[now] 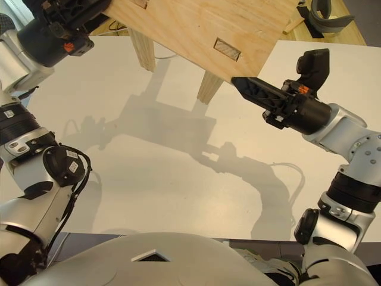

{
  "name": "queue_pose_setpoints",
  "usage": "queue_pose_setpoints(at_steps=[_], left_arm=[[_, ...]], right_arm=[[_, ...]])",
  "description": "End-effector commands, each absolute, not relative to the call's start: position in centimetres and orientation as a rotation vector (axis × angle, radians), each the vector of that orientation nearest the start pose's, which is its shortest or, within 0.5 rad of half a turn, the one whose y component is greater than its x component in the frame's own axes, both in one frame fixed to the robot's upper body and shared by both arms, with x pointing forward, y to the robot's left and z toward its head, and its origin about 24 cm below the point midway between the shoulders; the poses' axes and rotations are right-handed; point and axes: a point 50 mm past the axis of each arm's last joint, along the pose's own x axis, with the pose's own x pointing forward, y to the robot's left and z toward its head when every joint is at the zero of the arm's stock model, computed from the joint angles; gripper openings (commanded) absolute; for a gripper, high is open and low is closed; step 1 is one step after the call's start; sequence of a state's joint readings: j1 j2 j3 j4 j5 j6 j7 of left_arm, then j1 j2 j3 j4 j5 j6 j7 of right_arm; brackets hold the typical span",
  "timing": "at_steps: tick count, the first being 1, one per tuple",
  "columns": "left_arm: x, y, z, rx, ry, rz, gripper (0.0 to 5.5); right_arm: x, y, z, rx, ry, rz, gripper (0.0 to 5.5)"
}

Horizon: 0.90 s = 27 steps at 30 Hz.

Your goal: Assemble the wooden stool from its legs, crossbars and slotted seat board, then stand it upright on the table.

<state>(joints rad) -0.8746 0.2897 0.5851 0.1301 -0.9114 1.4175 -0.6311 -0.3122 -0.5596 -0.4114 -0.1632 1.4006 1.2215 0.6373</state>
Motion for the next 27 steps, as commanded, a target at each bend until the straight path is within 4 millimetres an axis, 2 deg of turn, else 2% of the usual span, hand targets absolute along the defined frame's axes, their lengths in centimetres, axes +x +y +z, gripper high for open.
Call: queue_pose_setpoints(at_steps=[1,5,8,12,15,18,26,27], left_arm=[[33.2,15.1,22.2,-0.609,0.337,-0.872,1.55],[34.1,15.7,20.5,-0.587,0.394,-0.651,1.68],[34.0,16.0,18.3,-0.622,0.434,-0.476,1.77],[34.2,15.7,16.2,-0.637,0.507,-0.264,1.86],[34.4,15.9,14.3,-0.602,0.577,-0.097,1.91],[34.4,15.3,13.0,-0.578,0.619,-0.061,1.94],[34.4,13.8,12.3,-0.521,0.664,-0.101,2.07],[34.4,13.8,12.3,-0.518,0.663,-0.104,2.44]], right_arm=[[24.0,-18.2,18.7,0.787,0.169,1.163,1.62],[24.2,-17.7,18.3,0.860,0.127,0.965,1.62],[24.2,-17.3,18.5,0.901,0.118,0.802,1.63],[25.5,-16.6,19.8,0.958,0.079,0.585,1.63],[26.4,-16.4,19.5,0.941,0.111,0.434,1.63],[27.4,-16.8,18.6,0.892,0.158,0.287,1.65],[28.4,-16.7,17.5,0.830,0.217,0.163,1.72],[28.5,-16.7,17.5,0.821,0.217,0.156,1.73]])
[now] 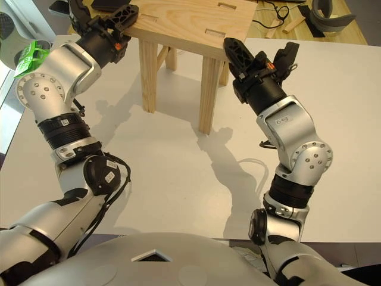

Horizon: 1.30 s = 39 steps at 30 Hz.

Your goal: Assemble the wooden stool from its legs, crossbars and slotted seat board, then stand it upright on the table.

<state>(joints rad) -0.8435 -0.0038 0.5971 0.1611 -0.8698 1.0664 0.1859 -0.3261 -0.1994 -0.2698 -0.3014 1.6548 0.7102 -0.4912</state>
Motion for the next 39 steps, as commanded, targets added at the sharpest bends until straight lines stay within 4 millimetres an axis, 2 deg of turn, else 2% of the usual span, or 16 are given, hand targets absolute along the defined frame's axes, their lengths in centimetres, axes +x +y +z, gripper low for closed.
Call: queue_pose_setpoints(at_steps=[1,7,12,16,22,24,30,34,36,39], left_arm=[[34.4,13.8,12.4,-0.516,0.657,-0.107,2.55],[34.6,14.2,13.4,-0.457,0.596,-0.124,3.52],[35.0,14.2,16.6,-0.306,0.426,-0.182,4.26],[34.6,13.5,17.4,-0.263,0.377,-0.241,4.31],[33.3,12.9,18.0,-0.157,0.246,-0.280,4.31],[32.8,12.7,18.3,-0.086,0.176,-0.298,4.31],[31.7,12.0,19.8,0.131,-0.092,-0.319,4.31],[31.0,12.3,20.7,0.219,-0.353,-0.230,4.31],[30.7,12.5,20.2,0.163,-0.408,-0.173,4.31],[30.3,13.4,17.8,0.056,-0.371,-0.077,4.31]], right_arm=[[28.5,-16.8,17.4,0.811,0.214,0.150,2.10],[28.6,-16.8,17.5,0.787,0.173,0.150,3.18],[28.2,-17.2,18.3,0.643,0.081,0.195,3.99],[28.1,-17.4,18.5,0.576,0.026,0.196,4.59],[27.7,-17.6,18.8,0.472,-0.047,0.208,4.59],[27.5,-17.6,19.0,0.373,-0.082,0.214,4.59],[27.4,-17.8,19.1,0.216,-0.160,0.201,4.59],[27.8,-18.6,19.6,-0.064,-0.284,0.126,4.59],[27.7,-19.3,19.0,-0.149,-0.308,0.068,4.59],[27.0,-20.7,16.9,-0.267,-0.293,-0.040,4.59]])
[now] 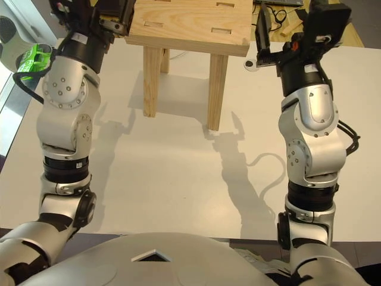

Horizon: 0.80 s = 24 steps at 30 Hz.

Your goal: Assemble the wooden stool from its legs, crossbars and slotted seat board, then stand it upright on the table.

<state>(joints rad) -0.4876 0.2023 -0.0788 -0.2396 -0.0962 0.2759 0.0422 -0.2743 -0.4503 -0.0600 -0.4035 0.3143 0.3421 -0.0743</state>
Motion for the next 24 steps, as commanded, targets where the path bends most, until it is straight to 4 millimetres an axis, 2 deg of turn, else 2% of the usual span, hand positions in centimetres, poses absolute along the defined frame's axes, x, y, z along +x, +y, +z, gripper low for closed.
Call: queue_pose_setpoints(at_steps=[1,4,9,17,20,24], left_arm=[[30.1,13.6,17.2,0.045,-0.364,-0.064,4.31],[30.0,13.8,16.0,0.001,-0.308,-0.061,4.31],[30.2,14.0,15.4,-0.057,-0.261,-0.054,4.31],[30.6,15.3,13.7,-0.150,-0.191,0.087,4.31],[30.8,15.9,13.6,-0.161,-0.192,0.106,4.31],[31.1,15.8,14.4,-0.148,-0.220,0.067,4.31]], right_arm=[[26.8,-21.2,16.2,-0.281,-0.278,-0.071,4.59],[26.5,-21.5,15.1,-0.261,-0.264,-0.096,4.59],[26.8,-20.2,14.3,-0.174,-0.238,-0.074,4.59],[26.4,-20.0,12.7,-0.055,-0.192,-0.102,4.59],[26.8,-19.8,12.7,0.008,-0.188,-0.102,4.59],[27.4,-19.5,12.6,0.049,-0.191,-0.095,4.59]])
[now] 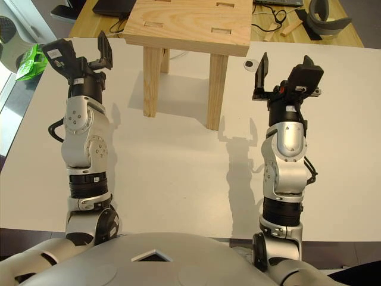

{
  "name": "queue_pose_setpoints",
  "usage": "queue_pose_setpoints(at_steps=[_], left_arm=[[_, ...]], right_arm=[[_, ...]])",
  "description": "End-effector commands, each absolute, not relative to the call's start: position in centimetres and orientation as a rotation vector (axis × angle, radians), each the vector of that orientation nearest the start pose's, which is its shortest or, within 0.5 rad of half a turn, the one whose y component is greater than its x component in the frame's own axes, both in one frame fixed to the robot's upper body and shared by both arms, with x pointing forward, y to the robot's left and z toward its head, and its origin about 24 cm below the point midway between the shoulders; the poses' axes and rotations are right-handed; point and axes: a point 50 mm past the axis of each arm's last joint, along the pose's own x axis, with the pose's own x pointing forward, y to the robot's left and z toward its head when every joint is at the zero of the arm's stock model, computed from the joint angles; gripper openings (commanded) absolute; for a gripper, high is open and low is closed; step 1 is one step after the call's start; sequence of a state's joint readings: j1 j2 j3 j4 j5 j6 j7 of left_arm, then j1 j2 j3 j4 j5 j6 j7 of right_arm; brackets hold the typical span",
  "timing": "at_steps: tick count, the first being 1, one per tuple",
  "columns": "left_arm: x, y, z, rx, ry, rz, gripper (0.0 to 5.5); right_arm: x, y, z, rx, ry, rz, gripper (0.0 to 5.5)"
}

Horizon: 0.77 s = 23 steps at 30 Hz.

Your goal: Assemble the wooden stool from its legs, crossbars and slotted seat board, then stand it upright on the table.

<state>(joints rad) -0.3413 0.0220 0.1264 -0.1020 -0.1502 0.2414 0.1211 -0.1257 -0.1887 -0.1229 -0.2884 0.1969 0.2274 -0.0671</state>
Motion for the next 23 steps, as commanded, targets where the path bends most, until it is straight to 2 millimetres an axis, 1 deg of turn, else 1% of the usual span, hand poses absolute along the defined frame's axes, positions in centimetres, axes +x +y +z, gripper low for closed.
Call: queue_pose_setpoints(at_steps=[1,3,6,9,12,14,16,19,21,23], left_arm=[[31.1,15.7,14.4,-0.145,-0.218,0.054,4.31],[31.2,15.6,14.2,-0.142,-0.198,0.045,4.31],[31.3,15.3,13.5,-0.158,-0.136,0.073,4.31],[31.5,14.4,13.1,-0.121,-0.086,0.136,4.31],[31.4,13.6,13.5,-0.055,-0.132,0.157,4.31],[31.2,13.0,13.9,0.002,-0.199,0.133,4.31],[30.9,12.6,14.1,0.019,-0.260,0.126,4.31],[31.0,12.9,13.4,0.036,-0.241,0.138,4.31],[31.2,13.0,12.8,-0.004,-0.186,0.120,4.31],[31.4,12.9,12.7,-0.019,-0.151,0.093,4.31]], right_arm=[[27.5,-19.2,12.4,0.062,-0.179,-0.087,4.59],[27.5,-18.7,11.7,0.059,-0.134,-0.072,4.59],[27.4,-18.4,10.9,-0.018,-0.075,-0.087,4.59],[27.2,-18.0,10.9,-0.033,-0.052,-0.055,4.59],[27.2,-18.1,11.5,-0.062,-0.093,-0.065,4.59],[27.3,-18.2,12.2,-0.047,-0.184,-0.074,4.59],[27.4,-18.3,12.1,-0.036,-0.185,-0.086,4.59],[27.5,-18.7,11.8,-0.007,-0.173,-0.100,4.59],[27.5,-18.6,11.8,0.041,-0.170,-0.076,4.59],[27.4,-18.5,11.7,0.081,-0.160,-0.061,4.59]])
